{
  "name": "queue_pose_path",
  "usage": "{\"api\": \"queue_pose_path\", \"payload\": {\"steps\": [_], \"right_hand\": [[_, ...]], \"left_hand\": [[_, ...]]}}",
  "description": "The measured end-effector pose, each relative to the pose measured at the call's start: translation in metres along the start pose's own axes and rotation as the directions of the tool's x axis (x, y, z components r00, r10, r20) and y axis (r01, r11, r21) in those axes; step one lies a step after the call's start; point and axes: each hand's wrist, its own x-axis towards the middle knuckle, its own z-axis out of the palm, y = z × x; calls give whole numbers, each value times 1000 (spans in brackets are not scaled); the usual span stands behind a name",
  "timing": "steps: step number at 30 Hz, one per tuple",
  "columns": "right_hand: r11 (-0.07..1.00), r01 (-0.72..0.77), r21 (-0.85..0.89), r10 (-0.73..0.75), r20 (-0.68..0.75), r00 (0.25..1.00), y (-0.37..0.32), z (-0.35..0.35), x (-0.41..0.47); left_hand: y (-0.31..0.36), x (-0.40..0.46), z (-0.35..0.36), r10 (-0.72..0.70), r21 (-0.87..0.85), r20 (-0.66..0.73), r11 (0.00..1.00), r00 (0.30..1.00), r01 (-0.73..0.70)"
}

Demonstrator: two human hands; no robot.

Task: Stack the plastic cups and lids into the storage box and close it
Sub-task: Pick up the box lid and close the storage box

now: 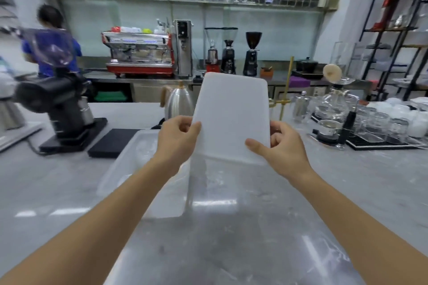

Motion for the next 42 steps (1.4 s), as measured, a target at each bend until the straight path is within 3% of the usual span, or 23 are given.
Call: {"api": "queue_pose_path", "payload": {"steps": [5,9,15,19,24,29,35,42], "right_hand": [[999,6,45,-8,25,1000,-22,46,6],[989,-71,130,62,72,995,-36,82,7],[976,-114,186,90,132,987,-47,130,-5],[954,-154,259,119,148,982,-44,154,-16],[951,-169,257,138,132,982,-38,166,-25],[949,-188,253,153,150,977,-26,170,-32],[951,-236,201,206,159,966,-15,176,-40],[943,-251,217,213,182,960,-5,178,-40]], "left_hand": [[-8,3,-46,-68,29,-179,997,981,75],[-12,3,-83,-165,-10,-232,986,959,167],[-30,1,-123,-138,97,-189,983,972,159],[-50,4,-138,-227,-43,-181,974,957,223],[-68,2,-143,-258,-68,-145,966,955,250],[-76,-3,-142,-222,69,-49,972,974,225],[-90,-8,-143,-215,101,14,972,977,212],[-93,-6,-143,-224,145,-5,964,974,223]]}}
